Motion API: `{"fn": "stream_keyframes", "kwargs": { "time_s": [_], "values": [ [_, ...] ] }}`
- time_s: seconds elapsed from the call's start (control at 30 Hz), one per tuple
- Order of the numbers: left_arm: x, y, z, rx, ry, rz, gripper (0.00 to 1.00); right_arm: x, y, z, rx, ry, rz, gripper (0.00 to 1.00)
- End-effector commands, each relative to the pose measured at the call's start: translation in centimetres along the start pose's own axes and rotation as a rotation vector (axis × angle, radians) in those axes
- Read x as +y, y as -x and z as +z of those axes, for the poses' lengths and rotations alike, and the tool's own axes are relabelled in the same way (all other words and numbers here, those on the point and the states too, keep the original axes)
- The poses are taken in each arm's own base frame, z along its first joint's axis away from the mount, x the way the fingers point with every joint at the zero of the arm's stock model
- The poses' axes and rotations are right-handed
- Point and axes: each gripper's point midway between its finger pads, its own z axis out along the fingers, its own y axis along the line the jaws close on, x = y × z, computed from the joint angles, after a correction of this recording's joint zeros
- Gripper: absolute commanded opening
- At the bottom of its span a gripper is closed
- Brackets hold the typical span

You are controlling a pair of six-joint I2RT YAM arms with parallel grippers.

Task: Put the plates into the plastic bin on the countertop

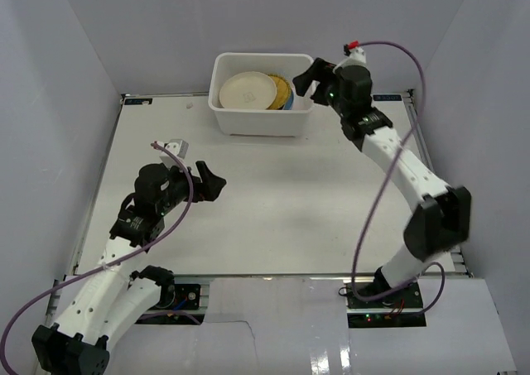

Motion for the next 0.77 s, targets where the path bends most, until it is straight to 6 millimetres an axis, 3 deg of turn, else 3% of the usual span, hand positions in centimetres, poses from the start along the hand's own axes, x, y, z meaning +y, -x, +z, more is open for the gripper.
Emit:
{"fn": "stream_keyframes", "kwargs": {
  "time_s": [0.0, 0.03, 0.07, 0.1, 0.13, 0.17, 0.2, 0.27, 0.33, 0.43, 0.6, 0.7, 0.73],
  "values": [
    [-2.4, 4.7, -1.0, -0.108, -0.052, 0.007, 0.98, 2.2, 1.7, -7.3, -0.128, 0.107, -0.082, 0.9],
    [-2.5, 5.1, -1.0, -0.117, -0.049, 0.006, 0.98, 2.9, 2.6, -10.9, -0.174, 0.144, -0.09, 0.9],
    [-2.4, 5.4, -1.0, -0.12, -0.042, 0.005, 0.98, 0.1, -2.2, -11.7, -0.09, 0.111, -0.106, 0.9],
    [-2.5, 6.0, -1.1, -0.128, -0.036, -0.002, 0.98, -0.6, -3.5, -13.0, -0.072, 0.104, -0.118, 0.9],
    [-2.6, 6.3, -1.3, -0.137, -0.034, -0.004, 0.98, -0.6, -2.8, -15.8, -0.106, 0.113, -0.145, 0.9],
    [-2.8, 6.7, -1.5, -0.145, -0.035, -0.003, 0.98, -2.9, -5.2, -16.7, -0.063, 0.057, -0.168, 0.9],
    [-3.0, 7.2, -2.0, -0.158, -0.036, -0.002, 0.98, -3.2, -4.8, -19.2, -0.08, 0.048, -0.185, 0.9],
    [-3.1, 8.0, -2.9, -0.195, -0.026, -0.002, 0.98, -5.3, -6.4, -21.0, -0.07, -0.001, -0.223, 0.9],
    [-2.9, 8.7, -3.6, -0.227, -0.006, -0.002, 0.98, -5.8, -5.8, -23.6, -0.129, -0.01, -0.228, 0.9],
    [-2.4, 8.5, -4.7, -0.246, 0.02, -0.009, 0.98, -7.0, -7.3, -25.0, -0.156, -0.007, -0.231, 0.9],
    [-1.3, 6.9, -5.1, -0.245, 0.054, -0.039, 0.98, -7.3, -10.3, -24.0, -0.094, 0.035, -0.19, 0.9],
    [-1.3, 6.9, -5.0, -0.245, 0.058, -0.057, 0.98, -6.2, -8.7, -23.7, -0.113, 0.052, -0.207, 0.9],
    [-1.4, 7.5, -5.0, -0.256, 0.056, -0.055, 0.98, -4.9, -6.1, -24.2, -0.167, 0.069, -0.214, 0.9]
  ]
}}
